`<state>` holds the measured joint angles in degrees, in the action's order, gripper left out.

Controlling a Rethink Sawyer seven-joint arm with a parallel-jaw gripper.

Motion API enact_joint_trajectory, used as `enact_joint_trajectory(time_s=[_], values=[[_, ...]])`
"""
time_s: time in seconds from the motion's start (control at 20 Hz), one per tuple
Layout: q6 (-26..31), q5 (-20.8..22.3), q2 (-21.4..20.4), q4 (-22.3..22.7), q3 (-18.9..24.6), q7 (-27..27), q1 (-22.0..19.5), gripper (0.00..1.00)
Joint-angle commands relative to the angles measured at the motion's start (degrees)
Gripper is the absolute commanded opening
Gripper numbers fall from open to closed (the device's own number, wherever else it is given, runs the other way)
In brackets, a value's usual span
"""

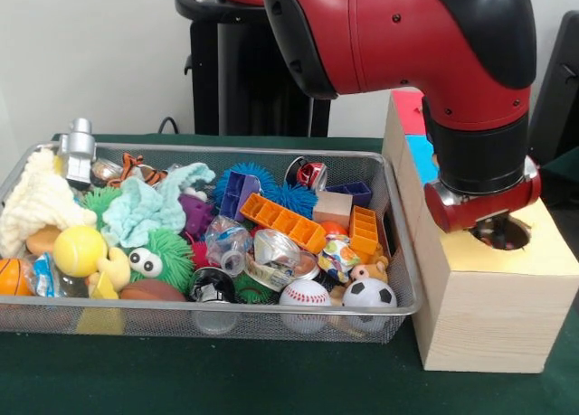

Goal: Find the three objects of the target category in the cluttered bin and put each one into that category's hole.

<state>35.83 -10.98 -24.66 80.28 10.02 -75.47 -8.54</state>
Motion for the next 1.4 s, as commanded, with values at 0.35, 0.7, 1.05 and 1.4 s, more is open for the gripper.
enact_joint_trajectory(time_s=[0.35, 0.7, 1.05, 1.4], values=[[8.40, 2.43, -1.84, 2.91, -2.94, -7.21, -5.44, 0.00], [7.13, 1.66, -2.15, 3.58, -1.30, -6.75, -6.43, 0.00], [7.54, 1.16, -2.66, 4.62, -1.68, -7.71, -6.46, 0.00], [7.42, 1.30, -2.69, 4.68, -1.39, -7.60, -6.61, 1.00]])
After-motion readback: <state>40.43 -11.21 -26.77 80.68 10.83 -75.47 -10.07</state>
